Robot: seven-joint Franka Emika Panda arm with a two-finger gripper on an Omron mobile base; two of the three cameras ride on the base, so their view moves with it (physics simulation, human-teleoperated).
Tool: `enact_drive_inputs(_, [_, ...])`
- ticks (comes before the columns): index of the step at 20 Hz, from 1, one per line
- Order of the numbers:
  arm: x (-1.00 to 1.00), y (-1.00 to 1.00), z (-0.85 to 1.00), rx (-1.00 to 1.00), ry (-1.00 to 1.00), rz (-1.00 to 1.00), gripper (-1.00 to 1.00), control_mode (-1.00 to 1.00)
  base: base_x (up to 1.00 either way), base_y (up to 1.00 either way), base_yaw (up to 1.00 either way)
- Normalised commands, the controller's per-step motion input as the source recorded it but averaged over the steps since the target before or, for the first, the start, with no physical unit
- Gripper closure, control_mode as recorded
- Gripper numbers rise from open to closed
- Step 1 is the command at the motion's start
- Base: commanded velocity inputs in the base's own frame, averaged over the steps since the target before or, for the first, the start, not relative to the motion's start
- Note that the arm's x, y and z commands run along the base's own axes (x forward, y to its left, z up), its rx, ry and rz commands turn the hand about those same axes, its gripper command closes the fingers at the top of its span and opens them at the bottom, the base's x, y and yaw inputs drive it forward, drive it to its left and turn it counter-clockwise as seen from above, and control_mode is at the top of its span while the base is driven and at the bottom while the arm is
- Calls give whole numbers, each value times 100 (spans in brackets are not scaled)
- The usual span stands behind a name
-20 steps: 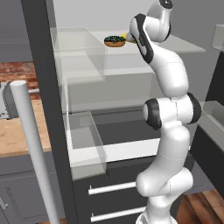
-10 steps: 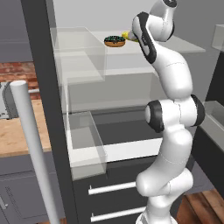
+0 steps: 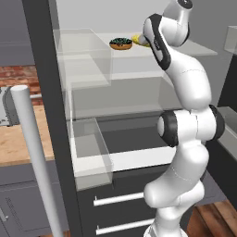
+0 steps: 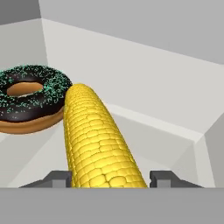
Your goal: Pick corn from the fridge and place it on the plate on the counter.
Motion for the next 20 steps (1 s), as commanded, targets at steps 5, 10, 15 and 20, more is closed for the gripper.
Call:
enact_drive_inputs(5, [-81, -3, -20, 0, -6, 0, 100, -100, 0, 0, 0])
enact_drive_inputs(10, [-100, -14, -74, 0, -12, 0, 100, -100, 0, 0, 0])
enact_drive_inputs(15, [-100, 0, -100, -3, 0, 4, 100, -100, 0, 0, 0])
enact_drive_inputs(20, [-100, -1, -32, 0, -4, 5, 100, -100, 0, 0, 0])
